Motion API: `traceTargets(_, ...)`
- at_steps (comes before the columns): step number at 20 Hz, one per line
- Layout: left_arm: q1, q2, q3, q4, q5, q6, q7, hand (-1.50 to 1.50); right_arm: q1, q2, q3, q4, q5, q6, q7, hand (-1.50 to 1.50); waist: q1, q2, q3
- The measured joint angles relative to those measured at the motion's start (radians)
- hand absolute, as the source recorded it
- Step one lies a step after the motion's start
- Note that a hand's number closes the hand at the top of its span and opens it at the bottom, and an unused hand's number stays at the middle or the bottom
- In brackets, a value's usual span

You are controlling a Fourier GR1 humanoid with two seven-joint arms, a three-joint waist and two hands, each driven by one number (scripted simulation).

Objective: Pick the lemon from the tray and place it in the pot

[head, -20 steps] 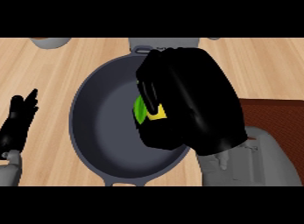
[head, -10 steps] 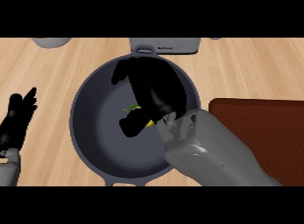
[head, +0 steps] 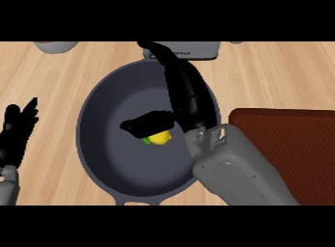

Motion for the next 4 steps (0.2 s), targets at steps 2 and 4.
traceTargets(2,0.005,-0.006,0.002,0.011,-0.007,0.009,-0.011,0.00,0.015,-0.001,-0.046,-0.013,-0.007,-0.037,-0.025,-1.50,-0.006,0.000,0.000)
traceTargets(4,0.004,-0.012,0.001,0.012,-0.016,0.017,-0.011,0.00,0.031,-0.019,-0.103,-0.024,-0.025,-0.054,-0.060,-1.50,-0.009,-0.001,0.000)
